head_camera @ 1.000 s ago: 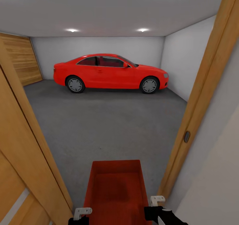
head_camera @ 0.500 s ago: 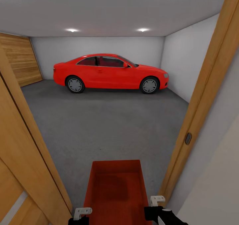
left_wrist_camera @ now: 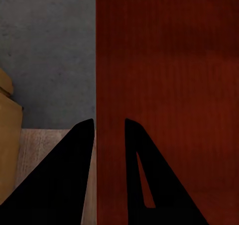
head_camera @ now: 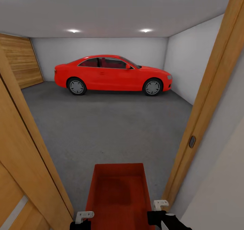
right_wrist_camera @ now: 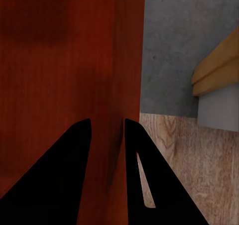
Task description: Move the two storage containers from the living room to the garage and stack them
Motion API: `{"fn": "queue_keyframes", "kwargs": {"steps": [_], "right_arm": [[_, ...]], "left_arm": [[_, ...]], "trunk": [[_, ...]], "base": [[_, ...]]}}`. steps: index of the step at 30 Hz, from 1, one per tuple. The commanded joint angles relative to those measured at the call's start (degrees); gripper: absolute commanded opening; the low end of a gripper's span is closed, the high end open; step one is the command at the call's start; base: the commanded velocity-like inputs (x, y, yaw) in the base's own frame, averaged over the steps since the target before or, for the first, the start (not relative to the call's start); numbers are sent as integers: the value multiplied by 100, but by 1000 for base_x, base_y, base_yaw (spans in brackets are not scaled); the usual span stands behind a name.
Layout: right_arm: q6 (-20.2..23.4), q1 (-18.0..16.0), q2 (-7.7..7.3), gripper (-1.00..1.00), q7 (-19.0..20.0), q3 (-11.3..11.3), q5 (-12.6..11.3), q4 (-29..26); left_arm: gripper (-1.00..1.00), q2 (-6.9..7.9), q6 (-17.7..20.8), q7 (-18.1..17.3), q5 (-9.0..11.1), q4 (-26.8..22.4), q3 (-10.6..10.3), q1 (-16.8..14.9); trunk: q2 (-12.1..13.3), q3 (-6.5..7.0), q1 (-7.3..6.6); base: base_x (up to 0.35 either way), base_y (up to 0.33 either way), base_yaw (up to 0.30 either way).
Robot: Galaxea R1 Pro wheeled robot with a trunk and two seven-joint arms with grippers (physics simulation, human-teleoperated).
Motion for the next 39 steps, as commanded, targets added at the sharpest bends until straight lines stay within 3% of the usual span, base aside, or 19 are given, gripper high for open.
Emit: {"fn": "queue_keyframes", "kwargs": {"steps": [1, 18, 28, 29, 39], "right_arm": [[34, -4, -35, -100, 8, 41, -37, -24], [34, -4, -29, -100, 5, 12, -7, -24], [34, -4, -42, -100, 5, 120, -74, -24], [34, -4, -59, -100, 4, 120, -74, -24], [34, -4, -59, -100, 4, 120, -74, -24]], "left_arm": [[-100, 32, -23, 12, 47, 14, -24, -4], [-100, 39, -55, 12, 47, 15, -26, -3], [-100, 27, -167, 12, 47, 21, -24, -4], [-100, 90, -195, 12, 47, 21, -24, -5], [-100, 93, -202, 11, 47, 26, -24, -9]], "trunk": [[-4, -6, 0], [-4, -6, 0], [-4, -6, 0], [-4, -6, 0], [-4, -6, 0]], "base": [[0, 0, 0], [0, 0, 0], [0, 0, 0], [0, 0, 0], [2, 0, 0]]}}
